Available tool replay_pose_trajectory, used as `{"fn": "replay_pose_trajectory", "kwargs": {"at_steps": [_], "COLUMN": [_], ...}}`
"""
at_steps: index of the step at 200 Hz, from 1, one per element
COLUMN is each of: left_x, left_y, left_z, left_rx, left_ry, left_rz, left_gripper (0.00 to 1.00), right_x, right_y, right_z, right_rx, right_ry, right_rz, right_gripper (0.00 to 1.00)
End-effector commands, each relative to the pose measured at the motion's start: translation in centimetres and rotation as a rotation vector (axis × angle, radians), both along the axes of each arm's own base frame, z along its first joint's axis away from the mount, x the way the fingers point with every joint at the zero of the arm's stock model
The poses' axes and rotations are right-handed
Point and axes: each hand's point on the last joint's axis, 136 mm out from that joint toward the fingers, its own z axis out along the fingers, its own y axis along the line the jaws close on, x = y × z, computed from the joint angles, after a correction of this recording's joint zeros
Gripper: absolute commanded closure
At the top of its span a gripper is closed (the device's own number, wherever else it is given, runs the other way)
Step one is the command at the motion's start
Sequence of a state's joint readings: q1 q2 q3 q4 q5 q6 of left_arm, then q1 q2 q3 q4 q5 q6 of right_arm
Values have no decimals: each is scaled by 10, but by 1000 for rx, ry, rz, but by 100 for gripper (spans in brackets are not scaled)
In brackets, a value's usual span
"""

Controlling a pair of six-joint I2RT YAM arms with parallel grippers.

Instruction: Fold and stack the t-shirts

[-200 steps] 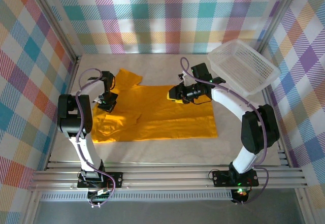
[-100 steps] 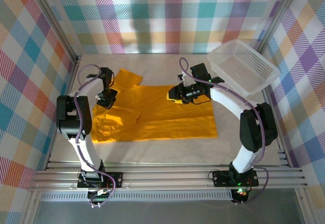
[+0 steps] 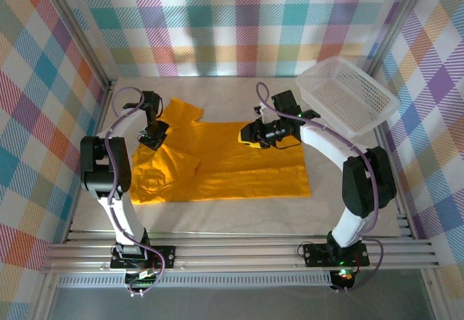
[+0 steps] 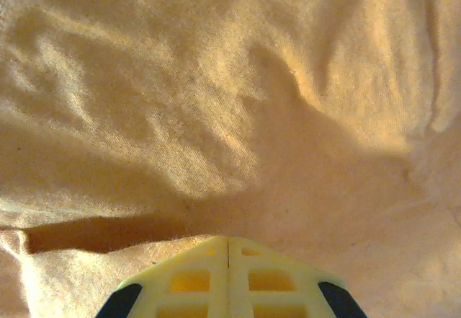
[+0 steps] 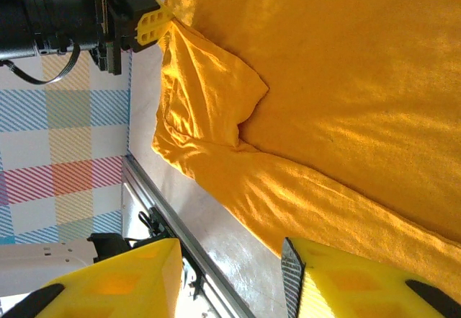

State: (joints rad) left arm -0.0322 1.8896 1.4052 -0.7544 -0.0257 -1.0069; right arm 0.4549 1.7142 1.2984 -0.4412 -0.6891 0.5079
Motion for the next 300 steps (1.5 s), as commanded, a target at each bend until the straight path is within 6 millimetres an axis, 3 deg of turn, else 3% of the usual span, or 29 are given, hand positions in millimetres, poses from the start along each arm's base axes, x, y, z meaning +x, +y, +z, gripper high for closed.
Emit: {"fn": "replay_pose_trajectory", "kwargs": {"at_steps": [1,41,51,69,81,101,111,138,153,208,252,279,300], "left_x": [13,16,16,11,2,-22,-41,-94,-112,-154,-201,-223,-228], "left_y": [-6,-8,-8,-4,0,-2,-8,-22,-27,-30,-21,-12,-7], "left_z": [4,-10,-11,-3,10,33,32,2,-17,-56,-68,-64,-56], "left_rx": [-6,-8,-7,33,73,135,130,41,-2,58,109,133,160], "left_ry": [-32,3,13,23,27,13,28,108,141,303,395,417,392], "left_rz": [-48,-84,-92,-98,-112,-163,-185,-191,-183,-270,-315,-325,-326], "left_gripper": [100,99,87,46,41,45,49,67,76,77,77,76,75], "right_x": [6,6,7,11,13,7,0,-21,-32,-73,-113,-135,-143], "right_y": [2,-1,-4,-19,-33,-60,-70,-88,-96,-126,-143,-141,-136], "right_z": [7,2,-1,-13,-23,-48,-61,-92,-109,-164,-181,-176,-167], "right_rx": [12,-14,-36,-129,-189,-301,-347,-437,-480,-653,-729,-712,-679], "right_ry": [-30,-24,-19,-16,-5,42,67,145,194,359,484,518,526], "right_rz": [5,-10,-25,-86,-135,-199,-214,-238,-244,-238,-215,-184,-191], "right_gripper": [58,58,57,57,57,59,60,62,63,63,63,62,62]}}
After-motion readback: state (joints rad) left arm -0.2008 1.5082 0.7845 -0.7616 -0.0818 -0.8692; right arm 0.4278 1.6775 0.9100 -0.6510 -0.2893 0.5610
